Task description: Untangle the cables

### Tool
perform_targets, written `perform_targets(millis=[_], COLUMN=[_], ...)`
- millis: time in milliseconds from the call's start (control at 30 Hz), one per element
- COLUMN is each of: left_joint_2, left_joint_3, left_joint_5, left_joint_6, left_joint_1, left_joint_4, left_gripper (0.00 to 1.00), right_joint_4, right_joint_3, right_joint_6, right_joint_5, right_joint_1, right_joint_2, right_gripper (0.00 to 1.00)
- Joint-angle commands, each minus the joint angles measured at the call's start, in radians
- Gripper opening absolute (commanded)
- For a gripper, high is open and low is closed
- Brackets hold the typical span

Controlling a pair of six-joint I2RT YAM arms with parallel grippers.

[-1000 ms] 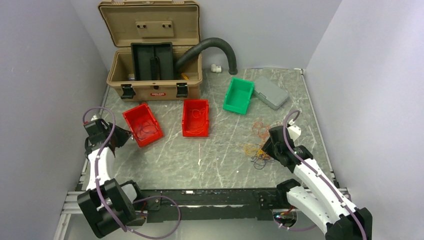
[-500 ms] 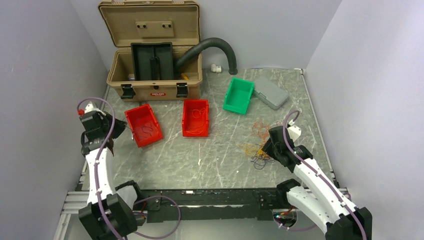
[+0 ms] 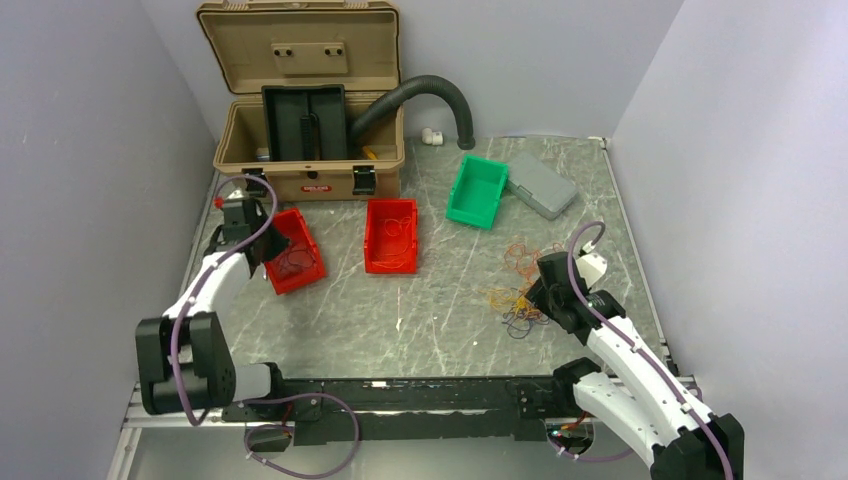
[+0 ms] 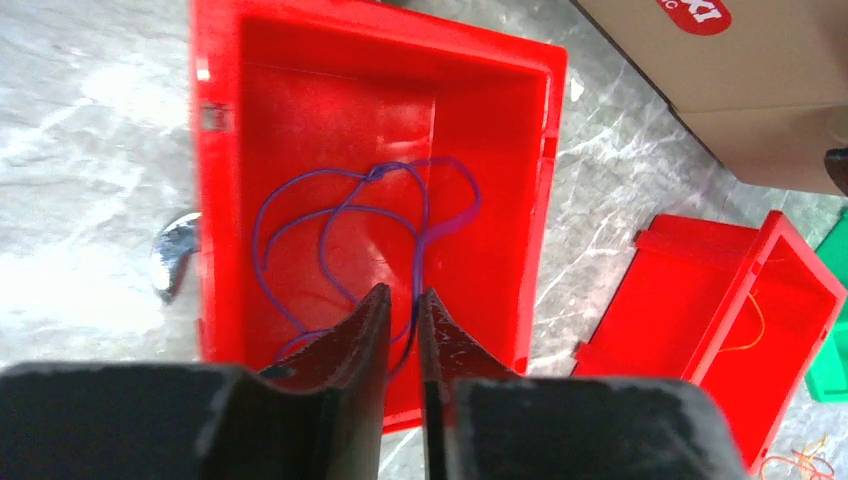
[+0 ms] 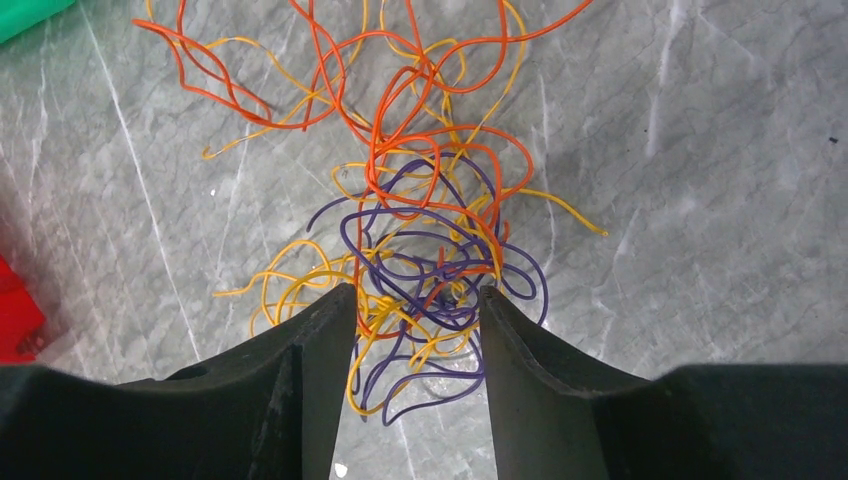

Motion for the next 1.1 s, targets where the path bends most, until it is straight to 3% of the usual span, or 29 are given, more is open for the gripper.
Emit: perform_targets(millis=[0, 167, 267, 367, 467, 800, 1067], left_joint_2=[0.081, 0.025, -0.029, -0.083, -0.137, -0.259, -0.185], left_joint_3=[0.116, 0.186, 0.226, 0.258, 0.266, 0.196, 0.177], left_joint_5=[-0.123, -0.206, -0.212, -0.200, -0.141, 0.017, 0.146], left_joint_6=[-0.025, 0.071, 0.107, 0.151, 0.212, 0.292, 0.294], left_joint_1=[-0.073, -0.162, -0.188, -0.220, -0.261, -0.437, -0.613], left_joint_4=[0.005, -0.059, -0.101, -0.134, -0.139, -0.108, -0.009], left_gripper=[0.29, 0.73, 0.85, 0.92, 0.97, 0.99, 0.99], right_joint_4=[-0.030, -0.098, -0.090, -0.055, -0.015, -0.006, 0.125], right_joint_3=[0.029, 0.073, 0.070, 0.061, 0.052, 0.080, 0.057], right_joint_6=[0.034, 0.028, 0.034, 0.019, -0.003, -0.068, -0.210], right_joint_5=[0.056, 0.127, 0.138, 0.113, 0.073, 0.075, -0.053], right_joint_1=[-0.004, -0.005, -0.007, -0.014, -0.015, -0.015, -0.015], right_joint_2=[-0.007, -0.002, 0.009, 0.032, 0.053, 0.046, 0.067], right_gripper=[0.52, 0.54, 0.54, 0.45, 0.43, 0.58, 0.58])
